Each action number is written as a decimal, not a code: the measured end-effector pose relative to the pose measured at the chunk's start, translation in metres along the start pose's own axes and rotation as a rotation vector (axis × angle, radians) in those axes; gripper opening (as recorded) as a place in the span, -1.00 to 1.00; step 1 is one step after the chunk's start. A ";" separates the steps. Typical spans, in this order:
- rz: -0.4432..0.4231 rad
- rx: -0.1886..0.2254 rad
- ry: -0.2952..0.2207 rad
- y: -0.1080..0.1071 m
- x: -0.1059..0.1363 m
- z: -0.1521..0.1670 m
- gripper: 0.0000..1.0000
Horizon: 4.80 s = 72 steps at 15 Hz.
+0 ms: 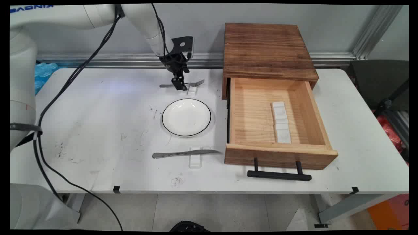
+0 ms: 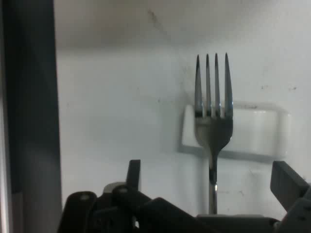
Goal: Pick up the knife from the right of the white plate
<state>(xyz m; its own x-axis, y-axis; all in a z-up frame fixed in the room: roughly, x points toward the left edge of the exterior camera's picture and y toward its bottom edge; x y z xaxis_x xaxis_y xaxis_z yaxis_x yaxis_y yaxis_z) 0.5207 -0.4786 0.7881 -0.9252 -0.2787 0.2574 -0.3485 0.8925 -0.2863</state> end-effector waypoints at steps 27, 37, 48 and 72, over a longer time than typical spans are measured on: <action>-0.287 -0.107 -0.057 0.191 0.010 -0.155 1.00; -0.311 -0.176 -0.099 0.237 -0.021 -0.154 1.00; -0.304 -0.188 -0.113 0.255 -0.040 -0.141 1.00; -0.181 -0.191 0.048 0.293 0.018 -0.099 1.00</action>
<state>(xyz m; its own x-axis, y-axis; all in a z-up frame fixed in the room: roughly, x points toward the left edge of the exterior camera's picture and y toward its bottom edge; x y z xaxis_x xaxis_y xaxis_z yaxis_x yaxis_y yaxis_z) 0.4168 -0.1873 0.8004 -0.8404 -0.4270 0.3337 -0.4691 0.8816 -0.0533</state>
